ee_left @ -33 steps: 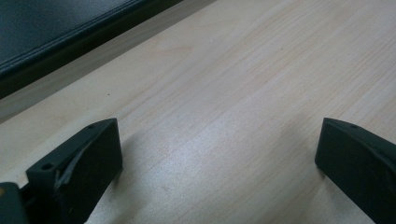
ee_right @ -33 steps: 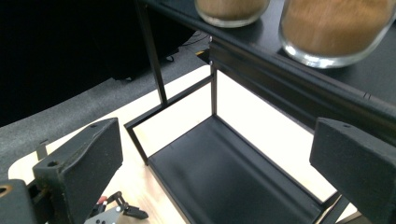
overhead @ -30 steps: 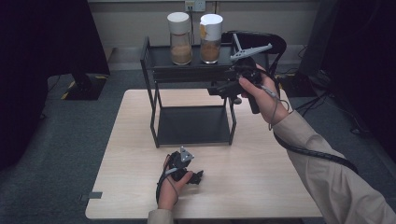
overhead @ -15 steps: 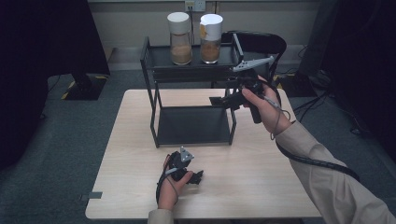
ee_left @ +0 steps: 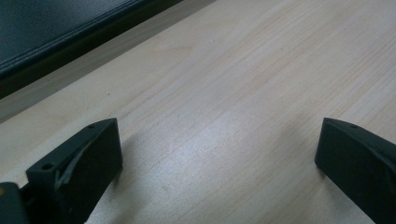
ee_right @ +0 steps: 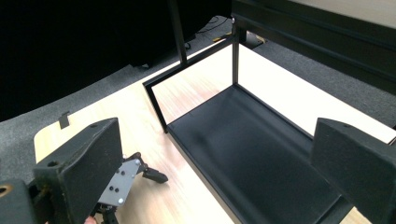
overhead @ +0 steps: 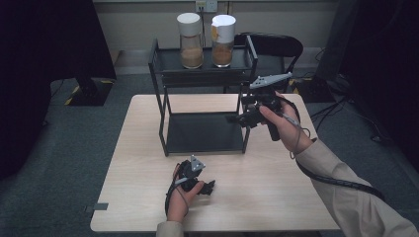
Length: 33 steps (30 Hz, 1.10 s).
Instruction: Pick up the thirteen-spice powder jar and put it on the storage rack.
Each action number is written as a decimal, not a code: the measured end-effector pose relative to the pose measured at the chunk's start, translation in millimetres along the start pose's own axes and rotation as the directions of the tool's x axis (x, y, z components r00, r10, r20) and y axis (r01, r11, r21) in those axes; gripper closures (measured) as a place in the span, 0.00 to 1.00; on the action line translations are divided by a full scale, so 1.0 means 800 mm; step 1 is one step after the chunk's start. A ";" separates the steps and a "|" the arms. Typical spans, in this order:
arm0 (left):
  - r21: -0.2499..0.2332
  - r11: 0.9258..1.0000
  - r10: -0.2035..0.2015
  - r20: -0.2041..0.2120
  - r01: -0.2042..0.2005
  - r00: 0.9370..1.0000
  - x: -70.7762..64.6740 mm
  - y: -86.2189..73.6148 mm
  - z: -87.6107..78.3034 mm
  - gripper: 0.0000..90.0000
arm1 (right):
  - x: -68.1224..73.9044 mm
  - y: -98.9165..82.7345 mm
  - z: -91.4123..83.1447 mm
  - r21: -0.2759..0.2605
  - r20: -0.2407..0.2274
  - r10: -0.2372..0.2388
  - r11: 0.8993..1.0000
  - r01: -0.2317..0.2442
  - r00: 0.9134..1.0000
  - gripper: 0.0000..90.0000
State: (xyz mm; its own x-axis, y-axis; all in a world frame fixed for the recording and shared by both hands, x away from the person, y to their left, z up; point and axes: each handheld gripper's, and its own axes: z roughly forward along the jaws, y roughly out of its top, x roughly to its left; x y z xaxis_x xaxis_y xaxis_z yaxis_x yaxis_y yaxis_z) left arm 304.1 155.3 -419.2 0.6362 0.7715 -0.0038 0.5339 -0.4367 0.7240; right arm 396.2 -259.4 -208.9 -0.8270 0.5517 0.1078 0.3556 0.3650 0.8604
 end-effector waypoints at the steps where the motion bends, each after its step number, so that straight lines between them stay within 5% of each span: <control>1: 0.000 1.000 0.000 -0.001 0.000 1.000 0.000 0.000 0.000 0.00 | 0.000 -0.003 0.000 0.001 0.000 0.001 1.000 -0.001 1.000 0.02; 33: -0.001 1.000 -0.001 -0.001 0.001 1.000 0.000 0.000 0.000 0.00 | -0.017 -0.083 0.005 0.015 -0.033 0.041 0.999 -0.040 0.999 0.02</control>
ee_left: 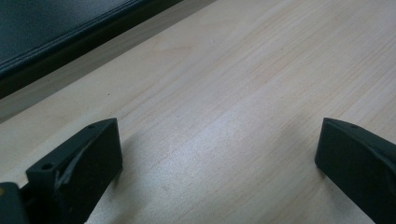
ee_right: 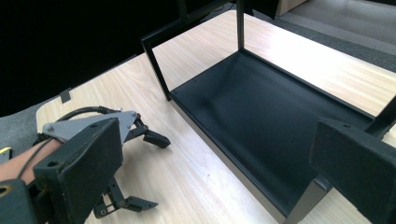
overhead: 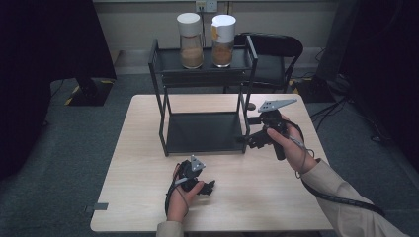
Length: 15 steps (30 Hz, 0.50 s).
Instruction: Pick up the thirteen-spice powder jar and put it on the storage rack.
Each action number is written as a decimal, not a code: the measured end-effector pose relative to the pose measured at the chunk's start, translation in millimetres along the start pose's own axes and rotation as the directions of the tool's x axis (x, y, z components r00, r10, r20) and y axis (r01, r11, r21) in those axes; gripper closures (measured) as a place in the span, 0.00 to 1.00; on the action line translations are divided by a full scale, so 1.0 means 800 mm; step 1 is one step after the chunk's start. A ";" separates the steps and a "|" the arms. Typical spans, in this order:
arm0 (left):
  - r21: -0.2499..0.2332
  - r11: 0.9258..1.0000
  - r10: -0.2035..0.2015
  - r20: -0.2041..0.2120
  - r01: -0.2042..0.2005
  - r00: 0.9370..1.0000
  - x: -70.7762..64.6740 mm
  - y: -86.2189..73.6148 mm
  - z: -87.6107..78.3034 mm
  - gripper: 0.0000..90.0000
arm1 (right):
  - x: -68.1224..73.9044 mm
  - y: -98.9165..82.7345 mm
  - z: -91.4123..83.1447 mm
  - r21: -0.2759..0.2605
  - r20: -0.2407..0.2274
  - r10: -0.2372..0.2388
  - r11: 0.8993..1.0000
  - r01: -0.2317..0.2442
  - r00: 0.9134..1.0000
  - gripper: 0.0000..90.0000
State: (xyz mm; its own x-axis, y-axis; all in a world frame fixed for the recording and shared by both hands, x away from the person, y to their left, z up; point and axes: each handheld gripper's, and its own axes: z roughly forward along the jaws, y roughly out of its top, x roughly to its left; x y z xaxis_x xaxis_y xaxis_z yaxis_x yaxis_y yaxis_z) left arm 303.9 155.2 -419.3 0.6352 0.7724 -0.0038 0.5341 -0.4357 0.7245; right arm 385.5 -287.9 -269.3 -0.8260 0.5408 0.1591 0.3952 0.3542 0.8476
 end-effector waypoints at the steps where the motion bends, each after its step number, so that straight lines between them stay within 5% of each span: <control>1: 0.000 1.000 0.000 0.000 0.000 1.000 0.000 0.000 0.000 0.00 | 0.000 -0.002 0.000 0.002 0.000 0.002 1.000 -0.002 1.000 0.02; 15: 0.000 1.000 0.000 0.000 0.000 1.000 0.000 0.000 0.000 0.00 | -0.009 -0.034 -0.005 0.009 0.006 0.014 1.000 -0.014 1.000 0.02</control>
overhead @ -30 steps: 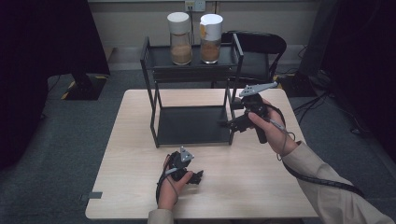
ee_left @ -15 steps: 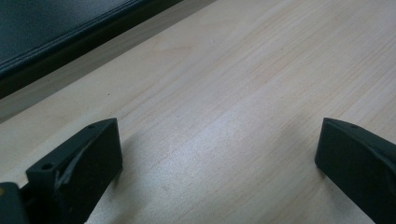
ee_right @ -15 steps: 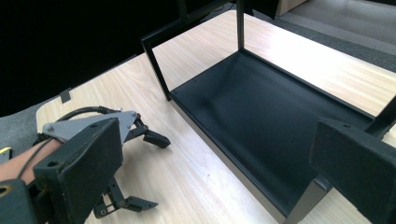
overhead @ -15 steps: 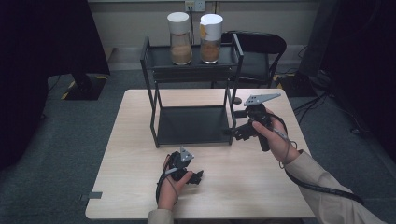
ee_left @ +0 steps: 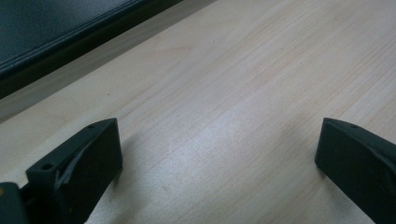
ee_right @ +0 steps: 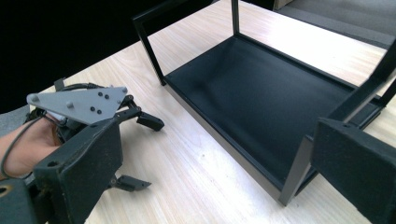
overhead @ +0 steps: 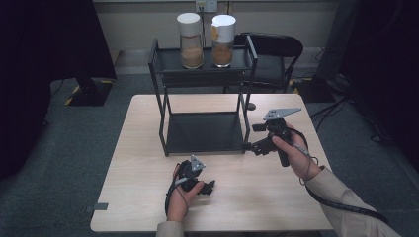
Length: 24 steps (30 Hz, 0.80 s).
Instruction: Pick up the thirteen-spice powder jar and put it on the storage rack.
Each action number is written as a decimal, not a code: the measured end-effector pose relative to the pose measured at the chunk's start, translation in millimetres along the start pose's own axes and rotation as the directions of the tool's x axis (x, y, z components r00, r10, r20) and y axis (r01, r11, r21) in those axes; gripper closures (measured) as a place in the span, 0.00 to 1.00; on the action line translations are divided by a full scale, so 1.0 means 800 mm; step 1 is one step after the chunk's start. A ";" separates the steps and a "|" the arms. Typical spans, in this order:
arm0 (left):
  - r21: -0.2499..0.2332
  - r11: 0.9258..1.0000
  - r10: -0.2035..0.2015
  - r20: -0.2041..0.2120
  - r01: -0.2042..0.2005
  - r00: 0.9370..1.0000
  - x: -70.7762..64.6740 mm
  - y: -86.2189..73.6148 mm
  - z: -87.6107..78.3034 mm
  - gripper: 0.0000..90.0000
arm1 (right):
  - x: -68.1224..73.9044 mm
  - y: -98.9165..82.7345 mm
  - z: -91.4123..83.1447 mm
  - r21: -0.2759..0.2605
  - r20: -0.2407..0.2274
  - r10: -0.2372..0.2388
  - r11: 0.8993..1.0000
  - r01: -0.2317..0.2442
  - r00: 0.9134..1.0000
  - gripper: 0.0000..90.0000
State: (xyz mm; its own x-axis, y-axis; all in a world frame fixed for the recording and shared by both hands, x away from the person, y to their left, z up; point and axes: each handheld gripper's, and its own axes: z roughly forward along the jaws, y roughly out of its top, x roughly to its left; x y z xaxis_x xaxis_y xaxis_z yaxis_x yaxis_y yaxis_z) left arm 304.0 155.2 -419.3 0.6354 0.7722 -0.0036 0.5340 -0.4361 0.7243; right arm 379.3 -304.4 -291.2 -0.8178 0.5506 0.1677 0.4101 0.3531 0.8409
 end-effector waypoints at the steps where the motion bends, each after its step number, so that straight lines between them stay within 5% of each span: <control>1: 0.000 1.000 0.000 0.000 0.000 1.000 0.000 0.000 0.000 0.00 | -0.001 -0.002 -0.001 0.001 0.000 0.001 1.000 -0.001 1.000 0.02; 24: 0.000 1.000 0.001 0.000 -0.001 1.000 0.000 0.000 0.000 0.00 | -0.018 -0.061 -0.006 0.022 0.032 0.019 1.000 -0.020 0.999 0.02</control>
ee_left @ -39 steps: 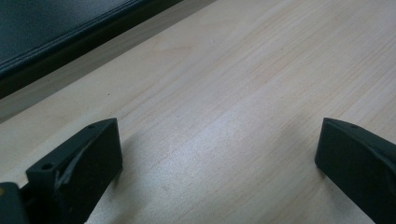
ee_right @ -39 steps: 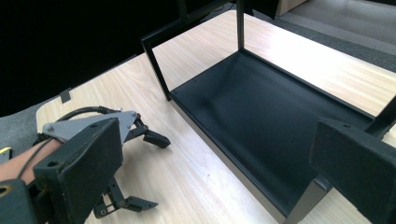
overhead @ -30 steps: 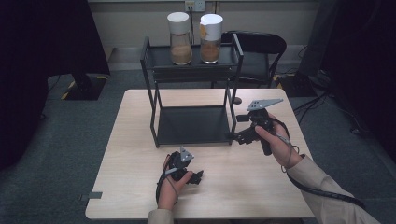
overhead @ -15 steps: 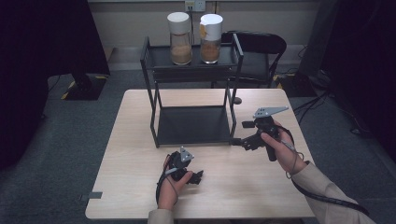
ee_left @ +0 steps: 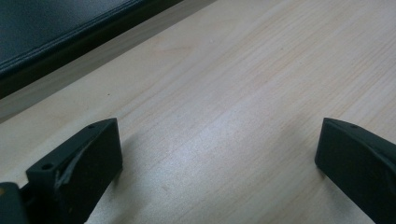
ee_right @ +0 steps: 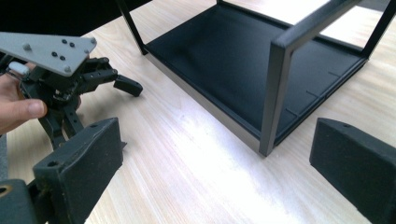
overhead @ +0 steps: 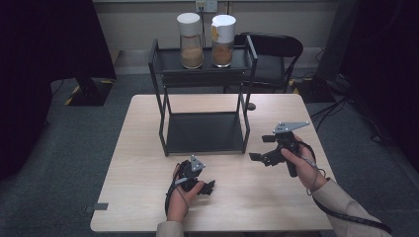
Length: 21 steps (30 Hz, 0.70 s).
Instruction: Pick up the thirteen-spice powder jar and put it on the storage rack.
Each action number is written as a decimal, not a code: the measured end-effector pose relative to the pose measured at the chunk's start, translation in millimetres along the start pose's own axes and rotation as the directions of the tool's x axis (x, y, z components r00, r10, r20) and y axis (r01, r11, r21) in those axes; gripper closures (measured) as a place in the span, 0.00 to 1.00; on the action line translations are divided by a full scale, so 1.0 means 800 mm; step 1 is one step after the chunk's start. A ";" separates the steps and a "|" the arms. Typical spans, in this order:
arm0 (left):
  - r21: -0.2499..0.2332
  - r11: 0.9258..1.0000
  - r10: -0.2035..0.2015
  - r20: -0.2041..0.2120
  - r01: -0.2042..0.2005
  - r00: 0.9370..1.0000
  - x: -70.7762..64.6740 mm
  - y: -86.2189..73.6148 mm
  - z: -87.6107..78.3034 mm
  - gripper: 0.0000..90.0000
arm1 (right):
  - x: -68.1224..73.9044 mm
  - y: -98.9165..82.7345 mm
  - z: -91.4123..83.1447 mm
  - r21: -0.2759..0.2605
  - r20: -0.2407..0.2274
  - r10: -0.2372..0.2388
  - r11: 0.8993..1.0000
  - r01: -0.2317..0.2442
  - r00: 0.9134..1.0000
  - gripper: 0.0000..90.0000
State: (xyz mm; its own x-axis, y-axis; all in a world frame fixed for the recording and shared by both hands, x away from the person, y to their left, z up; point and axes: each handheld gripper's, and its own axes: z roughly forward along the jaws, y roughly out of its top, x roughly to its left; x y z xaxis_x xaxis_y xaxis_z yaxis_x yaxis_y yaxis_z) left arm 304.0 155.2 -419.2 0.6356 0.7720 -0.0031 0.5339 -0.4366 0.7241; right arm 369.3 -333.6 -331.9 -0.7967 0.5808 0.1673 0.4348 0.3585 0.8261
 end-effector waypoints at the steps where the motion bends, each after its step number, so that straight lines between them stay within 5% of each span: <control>1: 0.000 1.000 0.000 0.000 0.000 1.000 0.000 0.000 0.000 0.00 | 0.000 -0.002 -0.001 0.002 0.004 0.001 1.000 -0.001 1.000 0.02; 21: 0.000 1.000 0.000 0.000 0.000 1.000 0.000 0.000 0.000 0.00 | -0.012 -0.037 -0.017 0.021 0.033 0.017 1.000 -0.018 0.999 0.02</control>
State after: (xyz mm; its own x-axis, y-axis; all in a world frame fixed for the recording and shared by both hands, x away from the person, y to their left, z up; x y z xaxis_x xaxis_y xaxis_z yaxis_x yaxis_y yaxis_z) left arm 304.0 155.2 -419.2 0.6356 0.7720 -0.0032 0.5339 -0.4365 0.7242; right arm 358.6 -359.8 -350.7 -0.7748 0.6106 0.1636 0.4575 0.3631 0.8117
